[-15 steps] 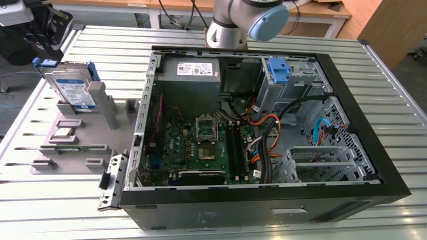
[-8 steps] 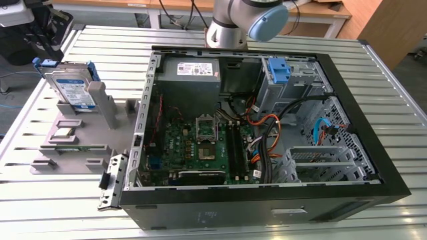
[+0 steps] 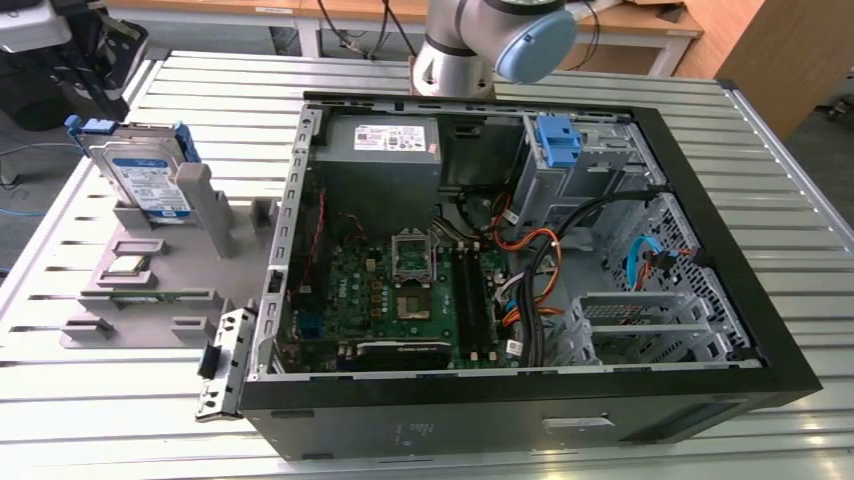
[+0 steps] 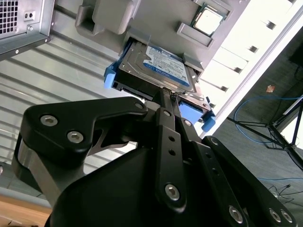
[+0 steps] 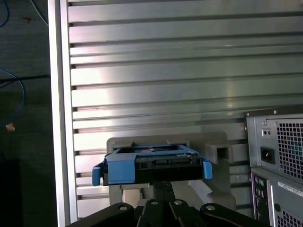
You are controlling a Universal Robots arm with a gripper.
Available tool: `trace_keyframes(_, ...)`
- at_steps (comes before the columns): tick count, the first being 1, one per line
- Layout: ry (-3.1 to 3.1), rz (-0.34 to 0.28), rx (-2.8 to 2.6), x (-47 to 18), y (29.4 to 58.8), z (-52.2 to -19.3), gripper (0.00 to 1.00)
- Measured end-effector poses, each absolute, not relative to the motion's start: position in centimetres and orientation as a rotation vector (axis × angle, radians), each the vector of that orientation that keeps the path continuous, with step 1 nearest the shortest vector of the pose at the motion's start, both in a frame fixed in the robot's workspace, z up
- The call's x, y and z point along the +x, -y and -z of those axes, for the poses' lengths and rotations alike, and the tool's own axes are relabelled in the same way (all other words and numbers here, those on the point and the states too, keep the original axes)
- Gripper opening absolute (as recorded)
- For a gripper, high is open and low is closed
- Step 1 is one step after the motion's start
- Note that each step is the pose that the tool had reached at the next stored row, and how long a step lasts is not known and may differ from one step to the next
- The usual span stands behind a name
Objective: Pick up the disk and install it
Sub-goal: 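Reach for the disk, then pick up the disk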
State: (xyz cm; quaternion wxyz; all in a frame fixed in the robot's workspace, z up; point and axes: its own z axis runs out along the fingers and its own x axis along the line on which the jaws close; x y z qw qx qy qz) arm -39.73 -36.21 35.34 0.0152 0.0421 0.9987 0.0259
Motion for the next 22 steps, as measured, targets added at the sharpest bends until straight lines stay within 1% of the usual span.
trace_keyframes(22,-3.109,-0.081,0.109,-39.73,36.02,-34.87,0.11)
